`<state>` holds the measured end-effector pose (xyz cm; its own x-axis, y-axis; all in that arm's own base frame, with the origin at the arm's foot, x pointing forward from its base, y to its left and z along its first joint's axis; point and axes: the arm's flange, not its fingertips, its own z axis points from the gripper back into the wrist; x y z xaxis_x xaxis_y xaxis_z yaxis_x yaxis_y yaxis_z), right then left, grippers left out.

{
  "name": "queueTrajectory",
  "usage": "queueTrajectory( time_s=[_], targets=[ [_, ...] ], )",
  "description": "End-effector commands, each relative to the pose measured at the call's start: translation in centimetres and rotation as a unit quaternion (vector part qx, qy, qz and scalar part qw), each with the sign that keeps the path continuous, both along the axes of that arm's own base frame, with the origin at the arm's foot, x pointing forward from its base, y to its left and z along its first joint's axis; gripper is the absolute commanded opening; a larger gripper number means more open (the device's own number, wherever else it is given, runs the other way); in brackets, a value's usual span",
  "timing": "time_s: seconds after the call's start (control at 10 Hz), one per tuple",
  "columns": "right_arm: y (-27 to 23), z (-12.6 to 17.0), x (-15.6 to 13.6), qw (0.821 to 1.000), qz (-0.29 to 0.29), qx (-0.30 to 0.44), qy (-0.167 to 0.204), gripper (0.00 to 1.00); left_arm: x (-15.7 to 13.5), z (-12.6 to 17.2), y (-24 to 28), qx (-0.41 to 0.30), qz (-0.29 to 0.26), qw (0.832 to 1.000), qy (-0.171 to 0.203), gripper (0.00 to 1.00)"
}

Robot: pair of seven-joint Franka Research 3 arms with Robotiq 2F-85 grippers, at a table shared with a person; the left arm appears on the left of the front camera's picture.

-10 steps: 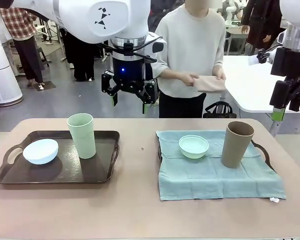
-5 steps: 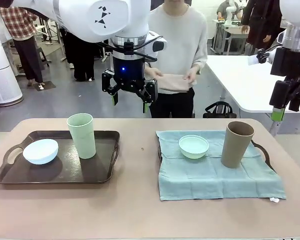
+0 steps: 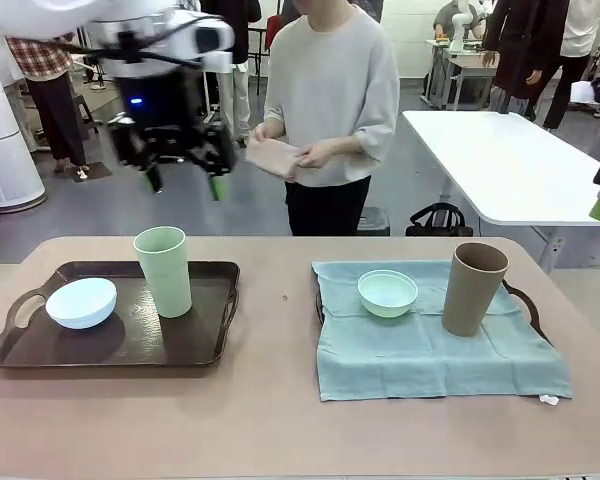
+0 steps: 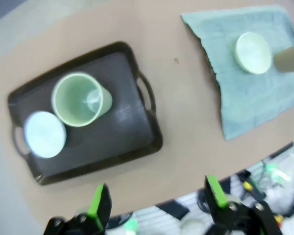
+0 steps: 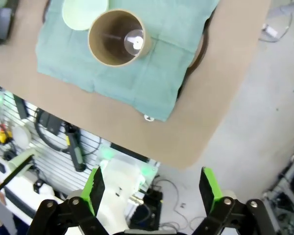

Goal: Set up a tray with a mat and arrange the tableware.
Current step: Pick up the Picnic Bowl and Reusable plastic cup from the Handle tray in front of the human's position and hold them in the air.

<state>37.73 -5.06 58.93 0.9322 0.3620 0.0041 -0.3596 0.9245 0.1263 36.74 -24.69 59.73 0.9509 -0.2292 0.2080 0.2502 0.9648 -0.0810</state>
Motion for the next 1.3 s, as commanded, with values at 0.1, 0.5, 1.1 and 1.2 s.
queueTrajectory(
  time_s=[0.1,0.5,1.1,1.2],
  targets=[
    [-3.3,-1.4,-2.5,0.997,-0.016,0.074,0.026,1.0,-2.0,-5.4,9.7,-0.093,0.008,0.995,0.035,1.0],
    [-9.3,-1.8,-8.2,0.982,-0.062,0.172,0.042,1.0,-7.5,-6.2,18.8,-0.147,0.107,0.983,0.012,1.0],
    [-19.3,-3.1,-10.7,0.916,-0.196,0.351,0.014,1.0,-14.3,-7.8,32.9,-0.335,0.271,0.903,-0.009,1.0],
    [-17.5,-3.0,-11.8,0.941,-0.172,0.292,0.021,1.0,-11.8,-3.8,31.0,-0.263,0.23,0.937,-0.006,1.0]
  ],
)
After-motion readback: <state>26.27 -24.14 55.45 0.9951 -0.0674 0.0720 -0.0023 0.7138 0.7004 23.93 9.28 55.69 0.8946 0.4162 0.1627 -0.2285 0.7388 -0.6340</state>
